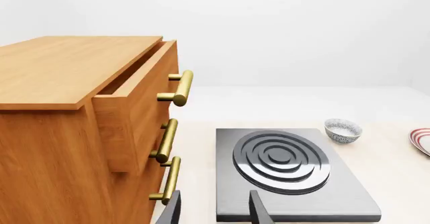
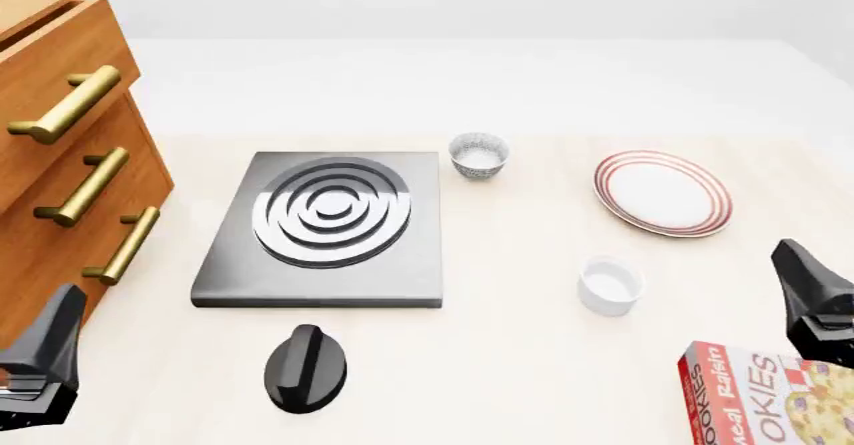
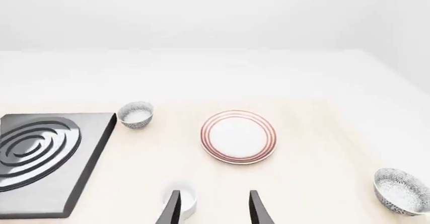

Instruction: Pick the akita bowl next to the cookies box and place it on the plate.

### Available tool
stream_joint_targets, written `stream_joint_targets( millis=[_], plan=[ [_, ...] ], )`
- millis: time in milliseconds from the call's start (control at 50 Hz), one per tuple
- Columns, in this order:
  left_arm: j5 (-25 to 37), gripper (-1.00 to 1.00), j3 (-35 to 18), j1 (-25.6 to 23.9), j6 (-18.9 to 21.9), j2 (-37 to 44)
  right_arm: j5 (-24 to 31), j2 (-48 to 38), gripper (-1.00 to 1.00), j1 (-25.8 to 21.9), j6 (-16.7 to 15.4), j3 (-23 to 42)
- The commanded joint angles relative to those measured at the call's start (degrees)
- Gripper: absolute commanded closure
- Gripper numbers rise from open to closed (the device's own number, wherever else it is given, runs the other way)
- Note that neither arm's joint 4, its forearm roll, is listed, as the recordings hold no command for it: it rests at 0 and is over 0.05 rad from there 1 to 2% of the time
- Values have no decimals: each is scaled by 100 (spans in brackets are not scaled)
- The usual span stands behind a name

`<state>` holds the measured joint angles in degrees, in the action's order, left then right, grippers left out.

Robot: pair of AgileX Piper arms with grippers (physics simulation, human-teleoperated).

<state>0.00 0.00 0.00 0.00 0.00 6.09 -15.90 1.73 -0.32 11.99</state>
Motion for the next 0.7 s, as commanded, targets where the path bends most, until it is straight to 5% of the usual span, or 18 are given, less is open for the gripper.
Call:
stream_joint_targets(
  millis=[20, 260, 700],
  plan=[
    [0, -100, 0, 0, 0, 0, 820, -648, -100, 620, 19, 682],
    [0, -100, 0, 0, 0, 0, 1390, -808, -100, 1155, -110, 1126],
    [0, -100, 0, 0, 0, 0, 1247, -2151, -100, 2200, -164, 1908]
  ],
)
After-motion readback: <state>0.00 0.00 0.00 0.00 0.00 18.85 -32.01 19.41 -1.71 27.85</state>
